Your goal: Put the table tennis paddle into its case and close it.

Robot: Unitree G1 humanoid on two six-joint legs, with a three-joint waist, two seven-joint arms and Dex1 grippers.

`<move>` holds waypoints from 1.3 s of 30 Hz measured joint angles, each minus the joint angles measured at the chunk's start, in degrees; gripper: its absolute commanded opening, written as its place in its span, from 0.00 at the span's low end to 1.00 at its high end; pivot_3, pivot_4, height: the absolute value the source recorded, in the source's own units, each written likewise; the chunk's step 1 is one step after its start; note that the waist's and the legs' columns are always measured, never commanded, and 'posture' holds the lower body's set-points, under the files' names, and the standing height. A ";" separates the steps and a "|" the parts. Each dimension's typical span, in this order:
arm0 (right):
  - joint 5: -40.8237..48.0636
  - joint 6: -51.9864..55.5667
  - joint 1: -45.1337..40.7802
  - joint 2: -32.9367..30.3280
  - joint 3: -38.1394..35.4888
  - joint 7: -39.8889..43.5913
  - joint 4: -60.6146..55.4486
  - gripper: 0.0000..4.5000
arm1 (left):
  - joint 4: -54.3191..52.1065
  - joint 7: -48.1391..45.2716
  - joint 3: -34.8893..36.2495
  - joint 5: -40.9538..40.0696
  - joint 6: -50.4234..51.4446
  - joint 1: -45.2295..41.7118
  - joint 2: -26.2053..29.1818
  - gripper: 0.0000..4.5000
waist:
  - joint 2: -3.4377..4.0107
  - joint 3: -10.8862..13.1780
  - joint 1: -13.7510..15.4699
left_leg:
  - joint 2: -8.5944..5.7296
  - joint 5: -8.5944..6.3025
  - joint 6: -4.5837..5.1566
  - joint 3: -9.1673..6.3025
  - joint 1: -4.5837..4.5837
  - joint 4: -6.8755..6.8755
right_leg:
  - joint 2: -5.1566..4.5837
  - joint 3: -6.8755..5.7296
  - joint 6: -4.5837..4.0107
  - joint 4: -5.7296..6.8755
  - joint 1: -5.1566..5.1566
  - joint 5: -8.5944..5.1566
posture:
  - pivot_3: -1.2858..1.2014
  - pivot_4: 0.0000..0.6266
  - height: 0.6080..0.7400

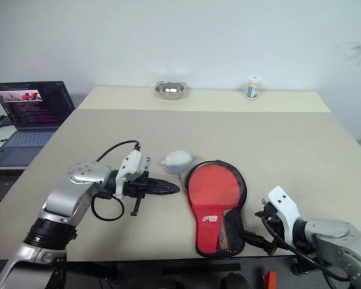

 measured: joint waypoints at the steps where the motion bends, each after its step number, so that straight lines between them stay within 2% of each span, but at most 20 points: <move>1: 0.12 -1.30 -2.08 -0.16 -0.03 0.65 0.29 0.99 | 0.26 0.70 0.40 0.01 0.02 0.00 -0.04 0.00 | -0.01 0.01 -0.08 | 0.00 0.00 0.00 0.01 0.00 0.00 | 0.00 0.01 0.00 -0.01 0.00 0.00 | 0.52 0.24 1.00; 5: -0.74 -6.74 -14.38 5.87 3.09 -0.08 7.11 0.99 | 2.03 4.41 1.45 0.05 1.74 -0.74 -0.30 0.00 | -0.06 -0.01 -0.20 | -0.02 0.01 0.00 0.00 0.07 0.01 | 0.03 0.02 0.00 0.03 0.04 0.00 | 0.52 0.24 1.00; 9: -6.69 -13.11 -20.66 11.84 13.17 -1.37 16.45 0.99 | 2.72 7.66 3.49 -0.37 5.36 -1.35 0.26 0.00 | -0.07 -0.01 -0.13 | -0.02 0.00 0.00 0.02 -0.06 -0.01 | 0.01 0.00 -0.29 0.04 -0.08 0.12 | 0.52 0.24 1.00; 10: -8.77 -15.01 -20.98 12.17 15.92 -1.17 18.79 1.00 | 2.66 7.76 3.73 -0.70 6.52 -1.24 0.76 0.04 | -0.07 -0.01 -0.01 | -0.04 0.00 0.00 0.03 -0.11 -0.01 | -0.01 -0.02 -0.31 0.00 -0.10 0.14 | 0.52 0.24 1.00; 12: -12.50 -18.32 -21.51 13.33 20.13 -0.65 23.31 1.00 | 2.70 8.65 4.90 -1.04 7.98 -0.93 1.28 0.14 | -0.07 -0.01 0.14 | -0.08 0.00 0.01 0.05 -0.16 0.00 | -0.06 -0.01 -0.30 -0.05 -0.12 0.14 | 0.52 0.24 1.00; 16: -17.51 -23.97 -22.82 16.77 26.62 0.85 29.42 1.00 | 3.63 12.01 5.91 -0.59 8.07 -1.41 1.20 0.45 | -0.07 0.00 0.17 | -0.09 0.00 0.01 0.04 -0.15 0.00 | -0.08 -0.04 -0.30 -0.02 -0.11 0.14 | 0.52 0.24 1.00; 22: -21.20 -27.15 -22.95 17.59 28.55 2.64 32.26 1.00 | 11.43 15.60 5.49 3.07 5.15 -6.03 -1.36 0.93 | -0.08 0.00 0.26 | -0.07 0.01 0.00 0.03 -0.07 0.04 | -0.06 -0.08 -0.31 0.11 -0.08 0.15 | 0.52 0.24 1.00; 23: -21.58 -27.37 -22.95 17.73 28.80 2.77 32.34 1.00 | 13.57 15.98 5.35 3.73 4.54 -7.39 -2.09 0.99 | -0.08 0.00 0.25 | -0.07 0.02 0.00 0.03 -0.06 0.05 | -0.05 -0.08 -0.31 0.12 -0.07 0.15 | 0.52 0.24 1.00; 29: -23.71 -27.52 -22.81 19.94 29.43 1.96 32.21 1.00 | 32.95 17.69 1.39 10.45 -1.53 -17.98 -8.92 0.99 | -0.10 -0.02 0.52 | -0.11 0.01 0.01 0.08 -0.08 0.05 | -0.03 -0.11 -0.31 0.09 -0.08 0.15 | 0.52 0.24 1.00; 39: -25.44 -27.03 -21.96 20.61 28.70 -1.03 26.96 1.00 | 56.31 16.63 -1.10 17.26 -10.99 -25.86 -16.08 0.99 | -0.11 -0.02 0.23 | -0.09 0.01 0.01 0.11 -0.14 0.04 | -0.02 -0.13 -0.30 0.14 -0.19 0.16 | 0.52 0.24 1.00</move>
